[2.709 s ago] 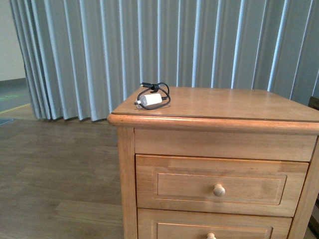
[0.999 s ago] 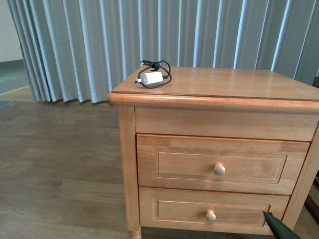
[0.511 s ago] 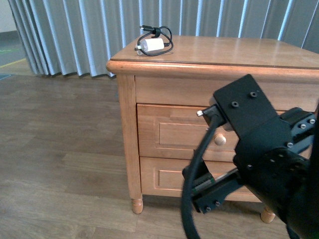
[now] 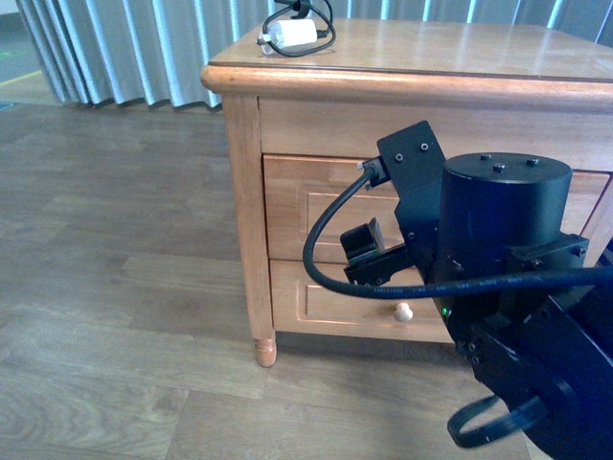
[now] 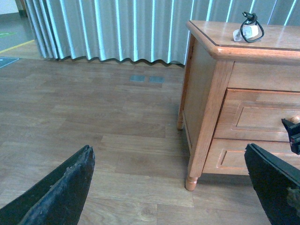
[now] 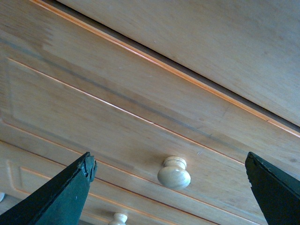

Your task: Put charger into drawer

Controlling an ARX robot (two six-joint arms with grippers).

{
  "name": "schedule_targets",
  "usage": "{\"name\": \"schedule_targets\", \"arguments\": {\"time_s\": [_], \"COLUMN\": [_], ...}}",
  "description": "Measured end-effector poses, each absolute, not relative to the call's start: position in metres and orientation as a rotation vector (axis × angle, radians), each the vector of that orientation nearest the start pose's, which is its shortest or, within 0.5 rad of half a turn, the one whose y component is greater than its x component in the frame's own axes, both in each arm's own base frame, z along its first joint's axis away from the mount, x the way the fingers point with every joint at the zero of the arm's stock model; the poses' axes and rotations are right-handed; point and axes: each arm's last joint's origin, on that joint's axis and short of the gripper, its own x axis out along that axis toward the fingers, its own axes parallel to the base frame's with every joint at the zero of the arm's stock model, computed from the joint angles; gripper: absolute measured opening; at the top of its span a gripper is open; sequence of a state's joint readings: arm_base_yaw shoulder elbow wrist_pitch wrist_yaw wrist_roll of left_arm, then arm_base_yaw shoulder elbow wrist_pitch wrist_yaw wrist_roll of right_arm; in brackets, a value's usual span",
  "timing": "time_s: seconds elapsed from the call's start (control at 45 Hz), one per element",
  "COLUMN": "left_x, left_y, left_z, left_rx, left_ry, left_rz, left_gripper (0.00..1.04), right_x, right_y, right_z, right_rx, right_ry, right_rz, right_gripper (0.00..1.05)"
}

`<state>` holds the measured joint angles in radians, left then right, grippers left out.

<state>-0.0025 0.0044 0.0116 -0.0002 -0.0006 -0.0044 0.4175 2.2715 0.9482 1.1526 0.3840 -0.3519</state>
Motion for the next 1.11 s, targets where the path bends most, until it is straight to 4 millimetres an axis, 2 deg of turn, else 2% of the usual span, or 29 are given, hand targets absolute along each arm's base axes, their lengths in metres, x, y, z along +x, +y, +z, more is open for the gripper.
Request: {"name": "schedule_targets", "arguments": {"time_s": [0.355,1.11], "left_x": [0.097,0.097], "left_y": [0.0,0.0], "left_z": [0.167,0.167], "left_rx": [-0.004,-0.004], "left_ry": [-0.007,-0.007], "left_rz": [-0.002,-0.002], "left_gripper": [0.99,0.99], "right_x": [0.397,0.402], "right_y": [0.142,0.139], "right_z": [0.042,0.037], "right_rx": [-0.427,-0.437], "right_ry": [0.166,0.163], "right_rz": [0.018,-0.003], "right_gripper": [0.96,0.96]}}
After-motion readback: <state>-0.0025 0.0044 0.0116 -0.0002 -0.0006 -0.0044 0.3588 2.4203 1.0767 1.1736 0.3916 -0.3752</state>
